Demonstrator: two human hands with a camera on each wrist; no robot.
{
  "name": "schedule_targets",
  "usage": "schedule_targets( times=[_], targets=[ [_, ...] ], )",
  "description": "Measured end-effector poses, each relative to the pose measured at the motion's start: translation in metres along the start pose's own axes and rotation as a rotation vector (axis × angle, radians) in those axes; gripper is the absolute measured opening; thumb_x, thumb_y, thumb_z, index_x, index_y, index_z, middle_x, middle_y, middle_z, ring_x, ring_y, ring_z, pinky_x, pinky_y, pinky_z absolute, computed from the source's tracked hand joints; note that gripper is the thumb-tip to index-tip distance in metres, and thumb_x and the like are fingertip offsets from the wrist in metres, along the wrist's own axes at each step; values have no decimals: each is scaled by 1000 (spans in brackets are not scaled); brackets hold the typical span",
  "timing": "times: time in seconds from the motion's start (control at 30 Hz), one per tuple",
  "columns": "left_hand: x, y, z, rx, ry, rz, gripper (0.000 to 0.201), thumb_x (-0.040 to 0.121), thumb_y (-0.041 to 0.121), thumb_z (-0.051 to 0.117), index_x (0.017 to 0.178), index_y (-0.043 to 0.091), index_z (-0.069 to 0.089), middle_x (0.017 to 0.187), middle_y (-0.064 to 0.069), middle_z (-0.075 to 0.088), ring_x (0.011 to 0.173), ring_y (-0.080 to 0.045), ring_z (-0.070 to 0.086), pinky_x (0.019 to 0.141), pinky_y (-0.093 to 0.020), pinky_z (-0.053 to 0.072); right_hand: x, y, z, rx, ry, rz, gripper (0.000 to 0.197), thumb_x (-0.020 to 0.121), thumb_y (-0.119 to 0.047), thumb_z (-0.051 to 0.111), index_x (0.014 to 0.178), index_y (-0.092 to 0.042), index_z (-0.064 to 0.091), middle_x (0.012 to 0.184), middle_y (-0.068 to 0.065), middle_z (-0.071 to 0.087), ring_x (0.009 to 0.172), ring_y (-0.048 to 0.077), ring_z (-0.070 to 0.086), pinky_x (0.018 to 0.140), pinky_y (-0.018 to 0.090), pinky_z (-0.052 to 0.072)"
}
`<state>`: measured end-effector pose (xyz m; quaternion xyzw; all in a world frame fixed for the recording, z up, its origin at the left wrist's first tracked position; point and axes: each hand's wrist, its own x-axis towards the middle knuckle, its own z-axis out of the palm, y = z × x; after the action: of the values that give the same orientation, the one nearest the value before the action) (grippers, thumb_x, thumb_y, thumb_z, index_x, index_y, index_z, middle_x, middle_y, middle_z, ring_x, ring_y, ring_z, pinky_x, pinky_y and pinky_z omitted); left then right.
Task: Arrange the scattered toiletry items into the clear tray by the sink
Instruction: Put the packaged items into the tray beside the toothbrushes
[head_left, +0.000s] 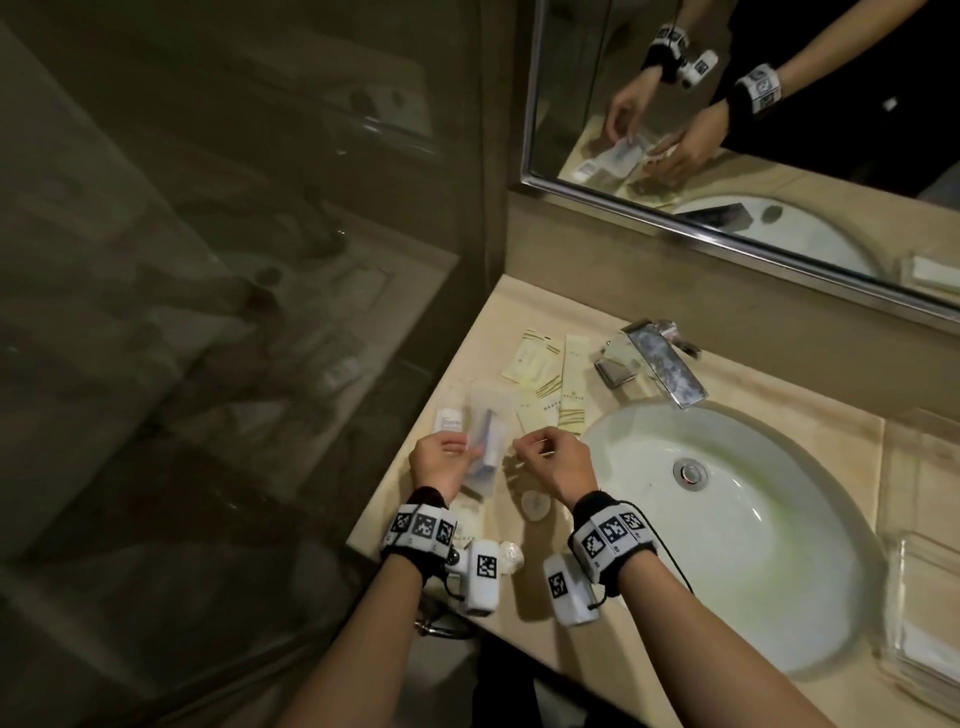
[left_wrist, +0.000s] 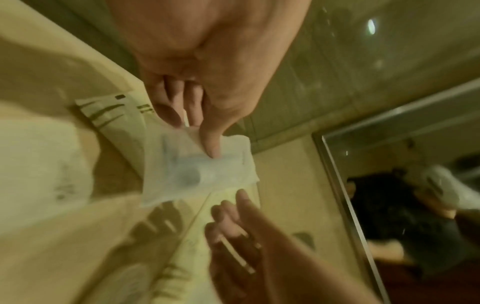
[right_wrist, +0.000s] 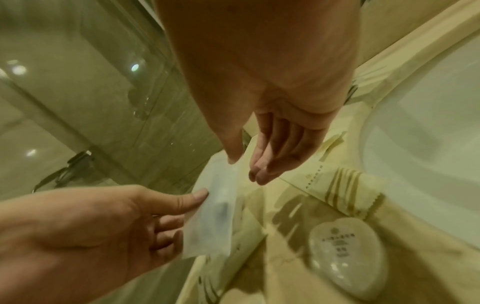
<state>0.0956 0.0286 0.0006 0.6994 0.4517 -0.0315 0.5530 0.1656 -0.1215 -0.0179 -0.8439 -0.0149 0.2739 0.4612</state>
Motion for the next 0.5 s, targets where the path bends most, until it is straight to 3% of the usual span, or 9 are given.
schedule_targets(
  times=[0.07,0.1,0.2,0.27,0.33,0.43,0.5],
  targets=[
    [-1,13,-6,-140,-52,38,33,73,10,80,103,4,69,100,-11,70,89,-19,64,76,-25,51,1,-11,-1,132,-82,27,36,83,-40,73,103,-10,67,90,1,72,82,17,68,70,21,52],
    [-3,20,-7,-198,-90,57,33,73,10,79,103,5,68,99,-11,70,89,-19,65,74,-24,51,1,-16,-1,201,-134,33,44,83,-44,71,108,-9,66,95,4,73,87,20,70,75,25,55],
    [-5,37,-9,-288,-183,95,26,76,11,77,100,10,68,92,-3,71,84,-12,66,68,-19,49,0,-29,-7,418,-205,-10,40,89,-35,67,117,-7,66,105,11,74,99,24,70,85,35,58],
    [1,41,-8,-301,-169,116,21,80,19,74,99,11,69,91,-2,72,79,-9,65,63,-17,49,-2,-39,-16,496,-180,-40,34,91,-28,66,120,-10,66,107,11,74,98,23,71,80,32,58],
    [13,37,-6,-267,-53,152,20,82,24,72,95,10,68,89,-6,72,75,-14,64,59,-19,49,-2,-45,-25,509,-156,-72,34,92,-27,65,121,-10,65,109,10,73,99,22,71,79,32,57],
    [34,24,-1,65,137,228,26,75,22,78,93,11,63,97,-11,65,86,-24,62,77,-36,53,0,-53,-43,521,-149,-100,32,93,-28,64,120,-10,66,107,10,74,100,23,70,85,35,58],
    [43,19,4,272,133,234,39,71,23,81,103,13,60,110,-13,57,99,-28,57,87,-39,49,0,-59,-56,522,-153,-109,31,95,-28,61,119,-9,66,102,5,75,97,19,71,82,32,58]
  ],
)
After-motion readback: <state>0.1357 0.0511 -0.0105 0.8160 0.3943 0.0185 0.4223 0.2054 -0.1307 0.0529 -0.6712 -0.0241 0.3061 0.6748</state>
